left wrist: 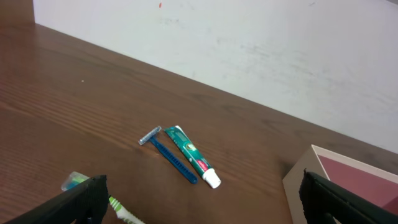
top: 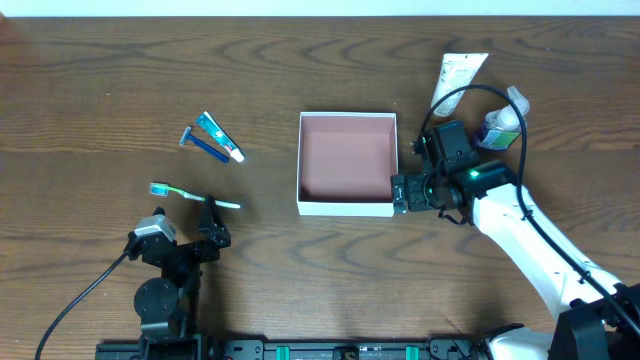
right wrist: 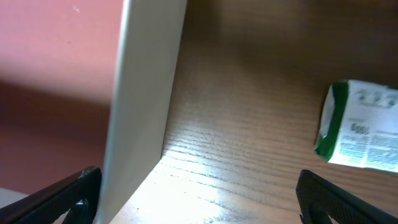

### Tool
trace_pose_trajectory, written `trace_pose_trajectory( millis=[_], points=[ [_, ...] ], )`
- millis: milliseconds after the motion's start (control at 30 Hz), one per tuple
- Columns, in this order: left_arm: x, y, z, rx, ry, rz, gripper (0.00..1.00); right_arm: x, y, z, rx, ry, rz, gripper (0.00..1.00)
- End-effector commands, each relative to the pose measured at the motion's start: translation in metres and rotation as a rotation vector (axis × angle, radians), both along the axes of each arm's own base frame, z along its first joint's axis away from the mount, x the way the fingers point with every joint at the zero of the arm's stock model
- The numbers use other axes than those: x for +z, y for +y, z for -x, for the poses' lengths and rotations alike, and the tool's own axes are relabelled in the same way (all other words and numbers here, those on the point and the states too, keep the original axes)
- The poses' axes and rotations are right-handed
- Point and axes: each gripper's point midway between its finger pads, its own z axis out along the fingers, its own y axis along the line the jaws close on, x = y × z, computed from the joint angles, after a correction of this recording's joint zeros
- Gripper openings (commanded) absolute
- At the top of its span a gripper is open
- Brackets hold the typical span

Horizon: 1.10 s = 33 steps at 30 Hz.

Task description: Pack container

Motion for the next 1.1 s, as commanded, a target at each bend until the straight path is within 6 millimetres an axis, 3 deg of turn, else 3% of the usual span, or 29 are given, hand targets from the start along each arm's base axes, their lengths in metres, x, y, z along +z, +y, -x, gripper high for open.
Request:
trace_pose_trajectory(
  millis=[0,200,367,600,767,1067],
  points=[
    [-0.015,-0.003,0.001,-0.016,0.047,-0.012,0.98,0.030,0.011,-0.021,0.053,-0.081,-0.016,0.99],
    [-0.015,-0.003,0.001,-0.016,0.048,-0.011,0.98,0.079,0.032,-0.037,0.105,-0.138,-0.109,0.99],
    [-0.015,-0.003,0.001,-0.016,0.048,-0.012,0.98,0.122,0.035,-0.046,0.103,-0.187,-0.128,0.99],
    [-0.015,-0.003,0.001,-0.016,0.048,-0.012,0.98,0.187,0.017,-0.072,0.085,-0.361,-0.138,0.99],
    [-0.015,-0.003,0.001,-0.016,0.047,-0.012,0.98,0.208,-0.028,-0.094,-0.042,-0.459,-0.008,0.99],
    [-0.015,-0.003,0.001,-0.016,0.048,-0.012,0.98,0.189,-0.125,-0.082,-0.363,-0.340,0.058,0.99]
  ],
)
